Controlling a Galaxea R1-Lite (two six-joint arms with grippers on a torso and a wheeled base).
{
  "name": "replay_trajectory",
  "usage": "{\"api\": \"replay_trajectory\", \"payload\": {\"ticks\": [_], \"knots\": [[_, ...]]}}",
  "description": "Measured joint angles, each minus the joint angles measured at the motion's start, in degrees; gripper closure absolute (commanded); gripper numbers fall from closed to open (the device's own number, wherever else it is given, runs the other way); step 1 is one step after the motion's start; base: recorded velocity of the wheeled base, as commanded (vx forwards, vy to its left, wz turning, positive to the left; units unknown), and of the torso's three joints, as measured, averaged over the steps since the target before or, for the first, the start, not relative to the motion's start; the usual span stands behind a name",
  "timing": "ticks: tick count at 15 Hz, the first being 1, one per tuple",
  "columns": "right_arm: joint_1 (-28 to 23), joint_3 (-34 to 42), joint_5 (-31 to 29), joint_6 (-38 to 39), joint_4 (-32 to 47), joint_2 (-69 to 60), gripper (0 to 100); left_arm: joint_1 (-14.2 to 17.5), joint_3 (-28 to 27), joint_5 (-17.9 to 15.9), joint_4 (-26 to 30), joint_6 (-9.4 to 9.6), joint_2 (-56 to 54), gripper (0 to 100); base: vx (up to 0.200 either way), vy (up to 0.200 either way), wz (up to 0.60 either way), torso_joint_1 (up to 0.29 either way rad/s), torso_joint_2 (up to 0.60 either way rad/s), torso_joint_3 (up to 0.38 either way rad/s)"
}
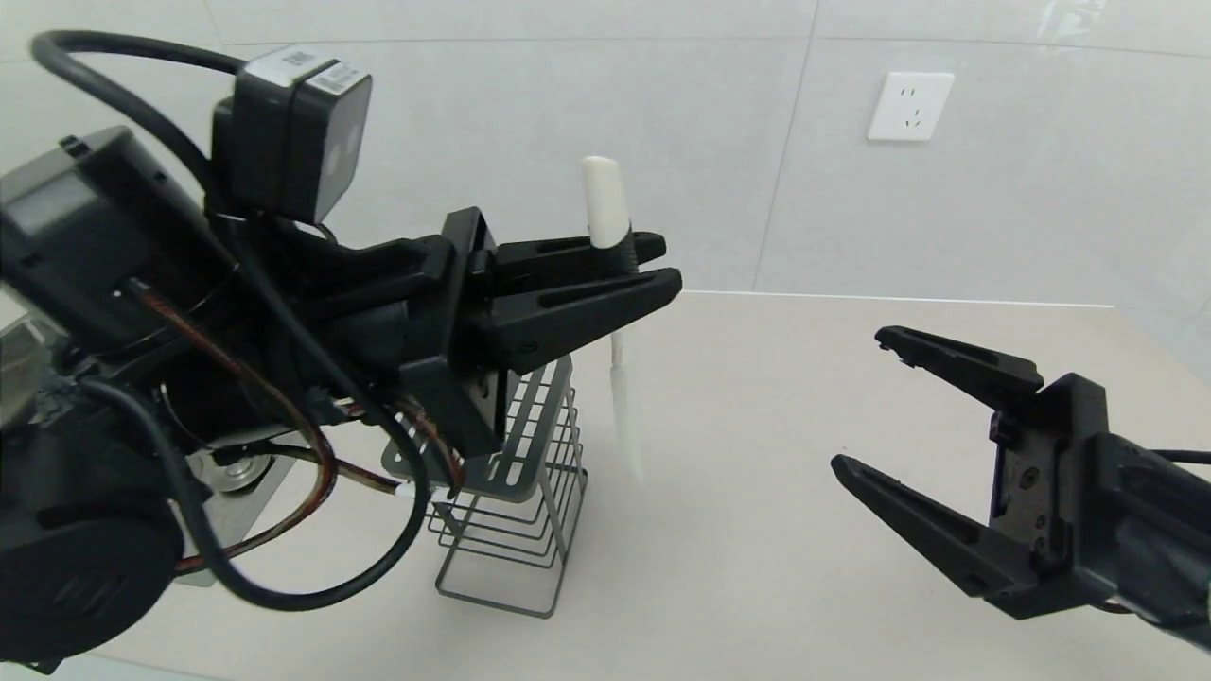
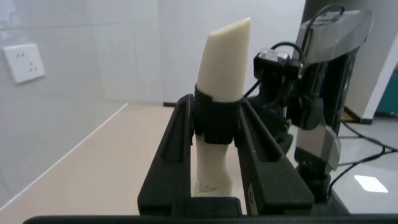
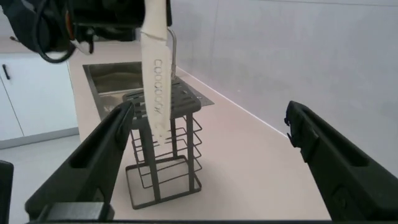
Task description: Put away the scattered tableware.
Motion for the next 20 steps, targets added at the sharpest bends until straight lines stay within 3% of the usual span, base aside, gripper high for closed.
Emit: {"api": "replay_trajectory", "payload": {"ticks": [2, 7, 9, 12, 15, 18, 20], "knots": [[-0.6, 0.4, 0.0, -0.1, 0.0, -0.6, 100, 1.3, 2.7, 0.0, 1.5, 1.87, -4.2, 100, 0.000, 0.000, 0.00, 0.000, 0.00, 0.000], [-4.9, 5.7, -0.1, -0.1, 0.0, -4.7, 100, 9.9, 4.7, -0.1, 1.6, 2.30, -12.4, 100, 0.000, 0.000, 0.00, 0.000, 0.00, 0.000], [-8.7, 8.4, -0.1, -0.1, 0.0, -8.4, 100, 12.0, 6.1, -0.6, 1.2, 2.39, -14.5, 100, 0.000, 0.000, 0.00, 0.000, 0.00, 0.000], [-16.5, 9.8, -0.1, -0.2, 5.0, -16.9, 100, 13.6, 6.6, -2.8, 1.1, 5.38, -15.0, 100, 0.000, 0.000, 0.00, 0.000, 0.00, 0.000], [-22.2, 10.1, 0.3, 0.0, 19.4, -30.1, 100, 14.9, 6.0, -11.7, 1.1, 10.62, -12.6, 100, 0.000, 0.000, 0.00, 0.000, 0.00, 0.000], [-26.4, 10.2, 2.0, 0.1, 42.0, -50.9, 100, 14.8, 3.7, -12.4, 1.1, 11.29, -10.3, 100, 0.000, 0.000, 0.00, 0.000, 0.00, 0.000], [-30.1, 10.2, 4.0, 0.1, 61.3, -65.1, 100, 13.8, 1.3, -12.4, 0.9, 11.18, -8.4, 100, 0.000, 0.000, 0.00, 0.000, 0.00, 0.000]]}}
